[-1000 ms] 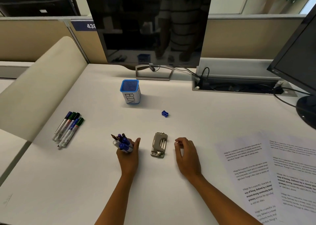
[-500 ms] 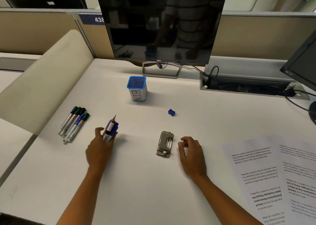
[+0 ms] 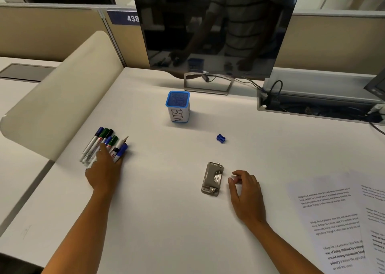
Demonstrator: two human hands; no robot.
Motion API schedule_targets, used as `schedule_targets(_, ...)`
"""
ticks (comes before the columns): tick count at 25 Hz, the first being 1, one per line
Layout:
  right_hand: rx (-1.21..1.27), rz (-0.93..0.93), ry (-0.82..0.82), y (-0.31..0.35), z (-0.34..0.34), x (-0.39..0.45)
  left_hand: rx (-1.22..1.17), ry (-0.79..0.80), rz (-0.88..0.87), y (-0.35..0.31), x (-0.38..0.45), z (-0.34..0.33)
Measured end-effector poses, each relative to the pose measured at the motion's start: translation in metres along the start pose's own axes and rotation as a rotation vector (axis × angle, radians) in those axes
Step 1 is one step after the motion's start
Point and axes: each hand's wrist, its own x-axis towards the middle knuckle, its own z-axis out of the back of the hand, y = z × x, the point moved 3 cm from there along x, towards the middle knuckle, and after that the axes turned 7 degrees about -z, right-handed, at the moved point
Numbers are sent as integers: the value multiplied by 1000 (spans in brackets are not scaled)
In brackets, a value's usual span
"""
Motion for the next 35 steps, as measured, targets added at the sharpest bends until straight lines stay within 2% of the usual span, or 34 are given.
schedule_targets(6,-13,-7,8,-1,0,0,244,-46,-120,-1,6,1)
schedule_targets(16,-26,-17,26,-3,-1,1,223,125,-50,9,16,-5)
schedule_targets(23,-22,2,12,-2,-1,1,307,195,-59,18,34,-6)
schedule_targets(28,-16,2,12,-3,-1,1,163,276,112,30,48,-7)
schedule_targets(35,-24,0,11,-3,-1,1,16,261,121,37,52,-5)
